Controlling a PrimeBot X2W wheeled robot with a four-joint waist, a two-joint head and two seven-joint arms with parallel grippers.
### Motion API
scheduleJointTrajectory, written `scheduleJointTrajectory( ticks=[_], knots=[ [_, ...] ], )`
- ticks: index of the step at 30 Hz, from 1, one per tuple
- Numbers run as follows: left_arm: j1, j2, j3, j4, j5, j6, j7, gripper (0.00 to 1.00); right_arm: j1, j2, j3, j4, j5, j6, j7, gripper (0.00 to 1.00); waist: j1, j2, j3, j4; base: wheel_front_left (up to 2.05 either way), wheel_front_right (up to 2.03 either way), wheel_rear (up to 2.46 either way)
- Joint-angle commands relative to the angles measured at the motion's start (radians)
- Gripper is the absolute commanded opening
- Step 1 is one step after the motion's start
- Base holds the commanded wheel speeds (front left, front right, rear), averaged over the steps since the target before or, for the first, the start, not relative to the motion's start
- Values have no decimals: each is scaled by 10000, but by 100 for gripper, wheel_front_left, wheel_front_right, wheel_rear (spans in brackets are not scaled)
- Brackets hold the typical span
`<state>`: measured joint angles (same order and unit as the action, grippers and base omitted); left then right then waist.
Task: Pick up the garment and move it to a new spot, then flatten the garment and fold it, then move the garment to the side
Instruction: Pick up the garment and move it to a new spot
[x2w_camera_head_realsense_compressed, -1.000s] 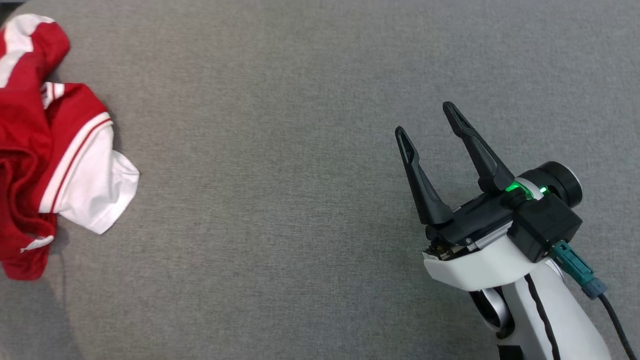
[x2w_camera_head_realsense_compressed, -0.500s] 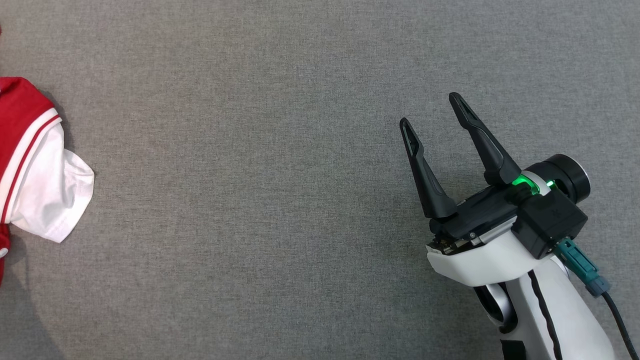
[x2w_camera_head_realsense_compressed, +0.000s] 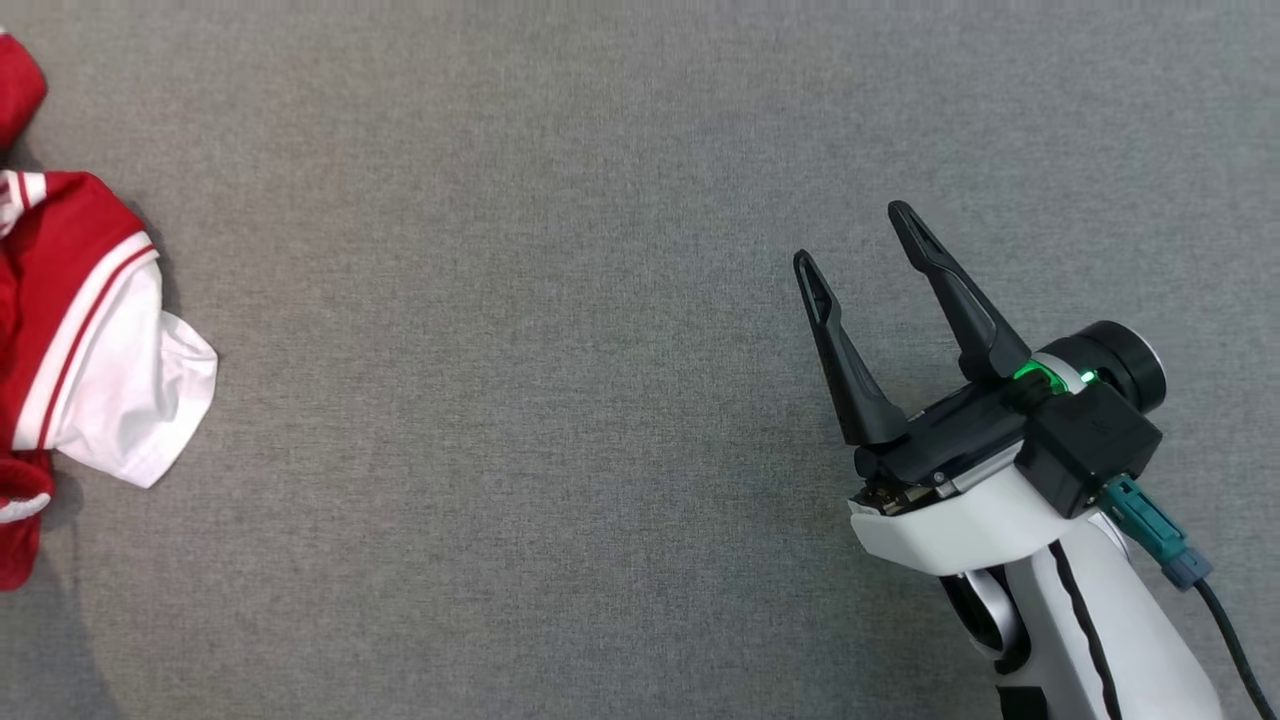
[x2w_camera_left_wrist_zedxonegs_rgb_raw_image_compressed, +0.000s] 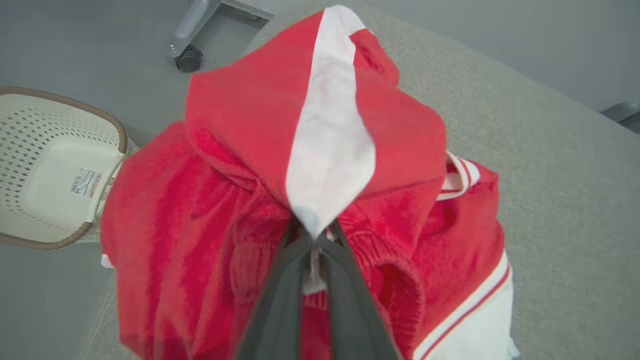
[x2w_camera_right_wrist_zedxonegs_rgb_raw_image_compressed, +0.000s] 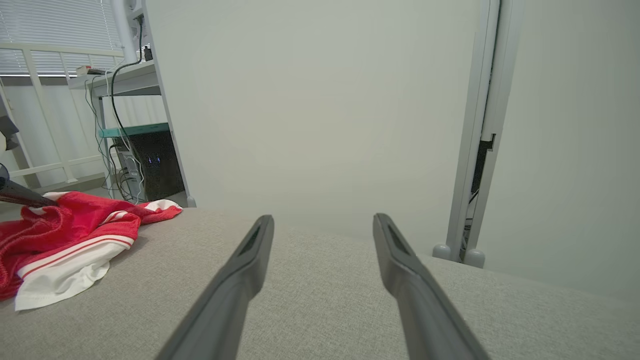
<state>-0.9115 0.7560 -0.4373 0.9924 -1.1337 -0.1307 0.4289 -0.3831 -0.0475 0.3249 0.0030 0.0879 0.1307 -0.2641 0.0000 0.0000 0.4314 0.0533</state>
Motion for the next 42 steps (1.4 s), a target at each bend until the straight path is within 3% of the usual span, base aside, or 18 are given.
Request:
scheduleJointTrajectory(
  ticks=[1,12,26,35,42],
  knots=[
    [-257,174,-163,-73,21,0,-157,0,100,-57,-47,3,114,1,-6,100,0,0,-324,-4,0,0,0],
    [-1010,493,-1988,-1378,443,0,-453,0,923,-57,-227,53,852,1,-4,100,0,0,-2312,-375,0,0,0],
    [-1235,-171,-3606,-3689,780,0,-481,0,1940,-57,-400,49,1382,1,-6,100,0,0,-4142,-1988,0,0,0],
    [-747,-517,-3888,-6003,689,97,-750,0,2199,-54,-868,-125,1340,1,-4,100,0,0,-4185,-3093,0,0,0],
    [420,-68,-4454,-7799,618,99,-634,0,2290,-53,-1072,-278,1326,1,-6,100,0,0,-3669,-3320,0,0,0]
  ],
)
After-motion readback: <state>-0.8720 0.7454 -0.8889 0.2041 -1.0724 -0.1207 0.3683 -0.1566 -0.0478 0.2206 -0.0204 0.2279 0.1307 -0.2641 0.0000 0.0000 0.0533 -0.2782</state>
